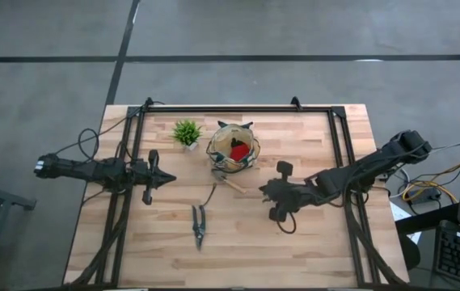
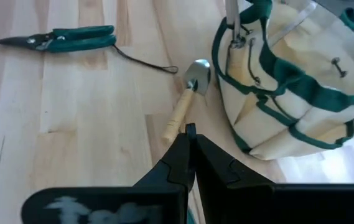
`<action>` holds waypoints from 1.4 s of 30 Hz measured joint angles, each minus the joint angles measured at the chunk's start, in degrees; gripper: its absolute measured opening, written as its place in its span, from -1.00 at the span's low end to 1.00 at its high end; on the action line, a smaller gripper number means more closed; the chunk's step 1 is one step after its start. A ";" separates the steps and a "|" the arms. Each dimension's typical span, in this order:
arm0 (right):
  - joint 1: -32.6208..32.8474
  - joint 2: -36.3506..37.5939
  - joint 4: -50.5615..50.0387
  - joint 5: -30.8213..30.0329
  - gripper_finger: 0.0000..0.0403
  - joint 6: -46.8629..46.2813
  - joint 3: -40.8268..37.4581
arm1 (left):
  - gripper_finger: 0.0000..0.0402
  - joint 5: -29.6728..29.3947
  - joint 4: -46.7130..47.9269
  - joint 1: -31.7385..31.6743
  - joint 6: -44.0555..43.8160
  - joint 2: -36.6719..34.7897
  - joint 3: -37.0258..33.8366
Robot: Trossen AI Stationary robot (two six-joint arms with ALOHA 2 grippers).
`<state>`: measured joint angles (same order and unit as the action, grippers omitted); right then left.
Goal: Pick & Place Garden tools in Gardening bag
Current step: Put the top green shear scissors into the white gardening bag
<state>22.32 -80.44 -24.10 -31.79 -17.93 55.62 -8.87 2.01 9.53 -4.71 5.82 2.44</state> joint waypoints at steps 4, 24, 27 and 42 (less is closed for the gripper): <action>-0.10 0.73 -0.92 -1.33 -0.96 0.83 0.73 | -0.95 -0.02 0.16 0.01 0.00 0.00 0.00; -1.54 10.22 -4.46 -7.69 -0.96 5.28 1.79 | -0.95 0.00 0.32 -0.01 0.00 0.00 0.00; -2.03 11.51 -4.45 -7.99 -0.96 6.34 1.86 | -0.95 0.01 0.31 0.00 0.00 0.00 0.00; -8.12 16.81 -4.01 -8.91 -0.96 12.35 2.00 | -0.95 0.01 0.29 0.01 0.00 0.00 0.00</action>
<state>14.20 -63.63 -28.12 -40.71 -5.58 57.62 -8.86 2.31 9.54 -4.71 5.82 2.44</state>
